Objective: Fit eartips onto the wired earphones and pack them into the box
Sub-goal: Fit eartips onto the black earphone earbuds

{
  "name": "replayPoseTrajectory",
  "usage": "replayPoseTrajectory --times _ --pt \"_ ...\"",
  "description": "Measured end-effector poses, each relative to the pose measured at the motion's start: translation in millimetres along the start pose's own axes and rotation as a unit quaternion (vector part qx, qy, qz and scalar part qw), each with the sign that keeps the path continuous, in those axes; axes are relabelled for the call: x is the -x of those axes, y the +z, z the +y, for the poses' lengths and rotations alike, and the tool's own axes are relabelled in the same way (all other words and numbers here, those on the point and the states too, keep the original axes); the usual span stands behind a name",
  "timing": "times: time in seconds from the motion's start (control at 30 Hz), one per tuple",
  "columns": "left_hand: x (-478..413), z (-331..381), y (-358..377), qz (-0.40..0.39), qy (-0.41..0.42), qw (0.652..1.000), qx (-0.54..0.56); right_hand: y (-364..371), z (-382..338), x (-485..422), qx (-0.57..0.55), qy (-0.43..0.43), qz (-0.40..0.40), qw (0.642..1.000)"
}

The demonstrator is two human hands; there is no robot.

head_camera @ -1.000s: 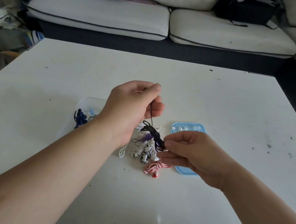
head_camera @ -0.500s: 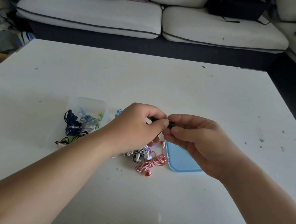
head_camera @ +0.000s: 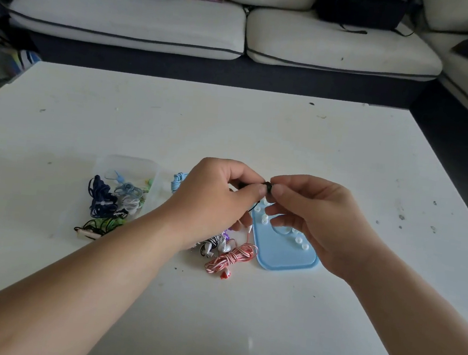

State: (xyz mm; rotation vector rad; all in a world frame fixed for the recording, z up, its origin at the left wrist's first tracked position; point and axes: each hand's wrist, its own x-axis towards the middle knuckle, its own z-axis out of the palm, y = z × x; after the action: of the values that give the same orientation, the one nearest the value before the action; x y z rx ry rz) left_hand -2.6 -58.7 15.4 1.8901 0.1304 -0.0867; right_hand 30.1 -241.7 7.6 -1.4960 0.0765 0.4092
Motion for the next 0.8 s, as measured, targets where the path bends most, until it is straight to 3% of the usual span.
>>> replayPoseTrajectory --times 0.1,0.23,0.33,0.47,0.63,0.8 --pt "-0.7 0.9 4.3 0.004 -0.014 1.0 0.011 -14.7 -1.0 -9.9 0.033 -0.018 0.094 0.995" --pt "-2.1 -1.1 8.3 0.006 -0.018 1.0 0.017 -43.2 15.7 -36.1 0.224 -0.027 0.212 0.951" --pt "-1.5 -2.7 11.3 0.012 -0.021 0.999 0.02 -47.0 32.5 -53.0 0.343 -0.009 0.174 0.923" --pt "-2.7 -6.4 10.7 0.021 -0.027 0.999 0.016 -38.3 47.6 -74.8 0.414 -0.007 0.126 0.901" --pt "-5.0 -8.2 7.9 0.016 -0.032 0.999 0.017 -37.4 52.4 -91.3 0.458 0.006 0.115 0.881" --pt "-4.2 -5.6 5.4 0.013 -0.034 0.999 0.025 -39.0 52.6 -92.5 0.434 0.021 0.137 0.89"
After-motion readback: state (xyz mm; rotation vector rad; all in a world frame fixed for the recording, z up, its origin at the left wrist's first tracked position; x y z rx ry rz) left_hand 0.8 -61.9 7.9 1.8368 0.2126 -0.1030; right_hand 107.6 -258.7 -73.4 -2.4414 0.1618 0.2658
